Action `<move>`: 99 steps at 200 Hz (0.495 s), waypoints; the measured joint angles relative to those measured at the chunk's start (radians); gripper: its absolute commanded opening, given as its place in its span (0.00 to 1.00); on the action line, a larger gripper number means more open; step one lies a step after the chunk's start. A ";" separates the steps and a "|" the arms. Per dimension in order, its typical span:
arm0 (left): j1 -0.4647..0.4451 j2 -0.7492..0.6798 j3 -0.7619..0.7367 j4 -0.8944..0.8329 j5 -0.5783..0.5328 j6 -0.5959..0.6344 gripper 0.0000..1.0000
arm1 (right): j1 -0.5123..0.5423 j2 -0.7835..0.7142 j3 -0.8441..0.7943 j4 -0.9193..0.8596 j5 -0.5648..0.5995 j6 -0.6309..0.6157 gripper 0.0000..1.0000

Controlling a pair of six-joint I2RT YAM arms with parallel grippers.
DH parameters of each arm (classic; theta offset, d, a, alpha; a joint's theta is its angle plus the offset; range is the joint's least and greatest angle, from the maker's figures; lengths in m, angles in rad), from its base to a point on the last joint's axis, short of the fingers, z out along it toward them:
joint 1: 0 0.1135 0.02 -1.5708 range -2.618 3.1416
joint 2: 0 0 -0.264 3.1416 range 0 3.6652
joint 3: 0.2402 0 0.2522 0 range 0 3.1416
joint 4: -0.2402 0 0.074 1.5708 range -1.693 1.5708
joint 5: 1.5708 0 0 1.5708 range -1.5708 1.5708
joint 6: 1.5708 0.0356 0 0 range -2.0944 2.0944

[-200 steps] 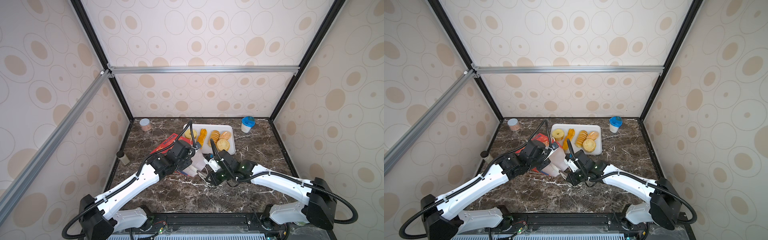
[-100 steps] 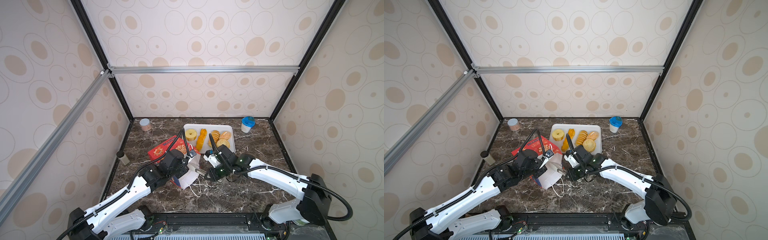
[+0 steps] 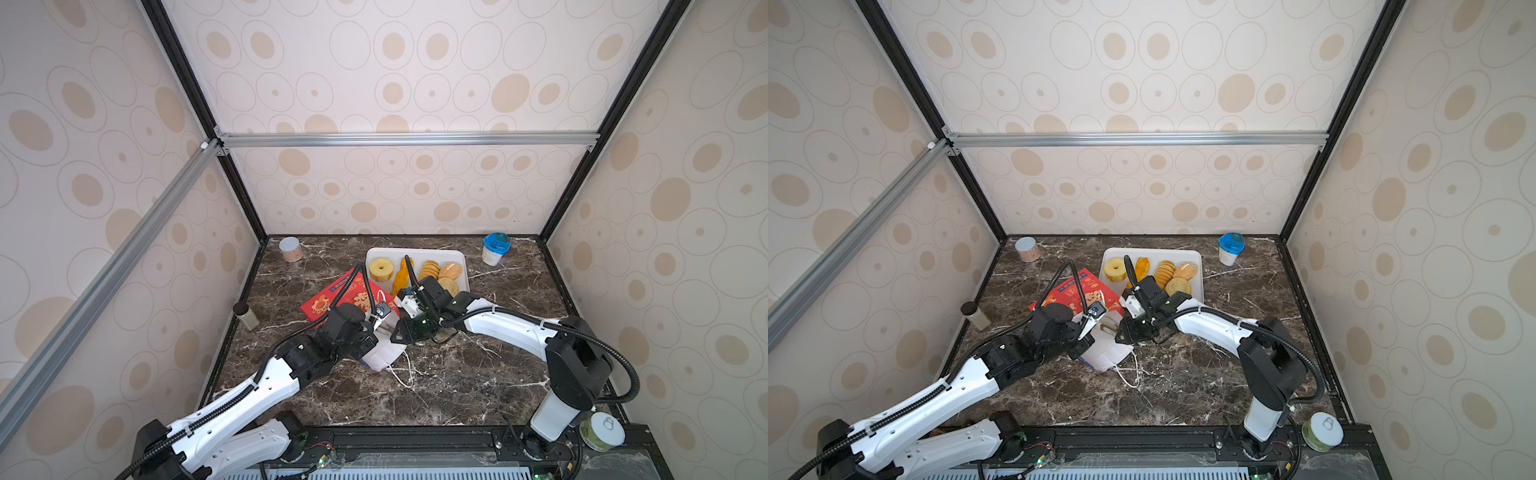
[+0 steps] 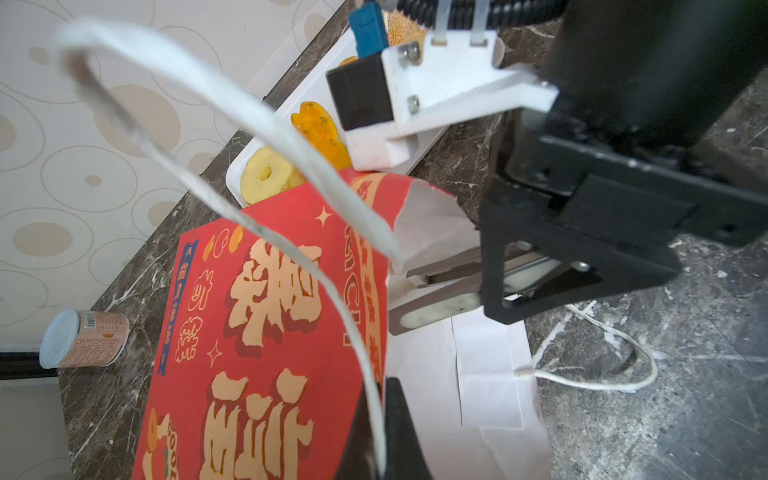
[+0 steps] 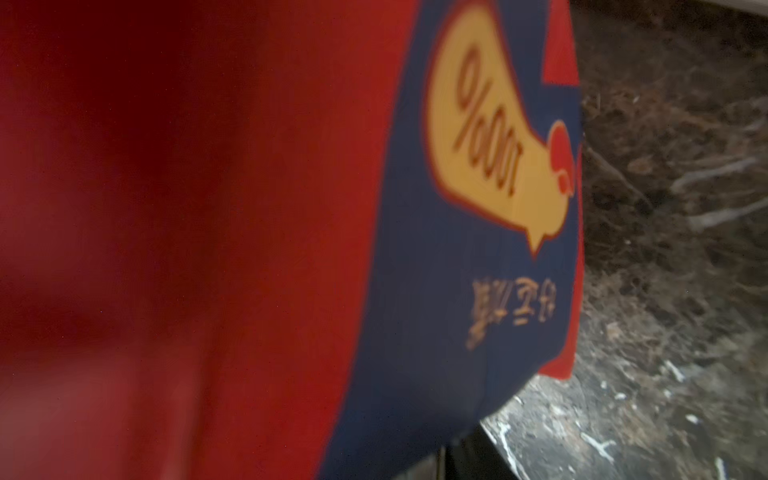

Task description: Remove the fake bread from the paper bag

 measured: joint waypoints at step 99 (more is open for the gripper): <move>0.000 -0.003 -0.033 0.000 -0.008 -0.006 0.00 | 0.003 0.148 0.110 0.058 -0.046 -0.013 0.42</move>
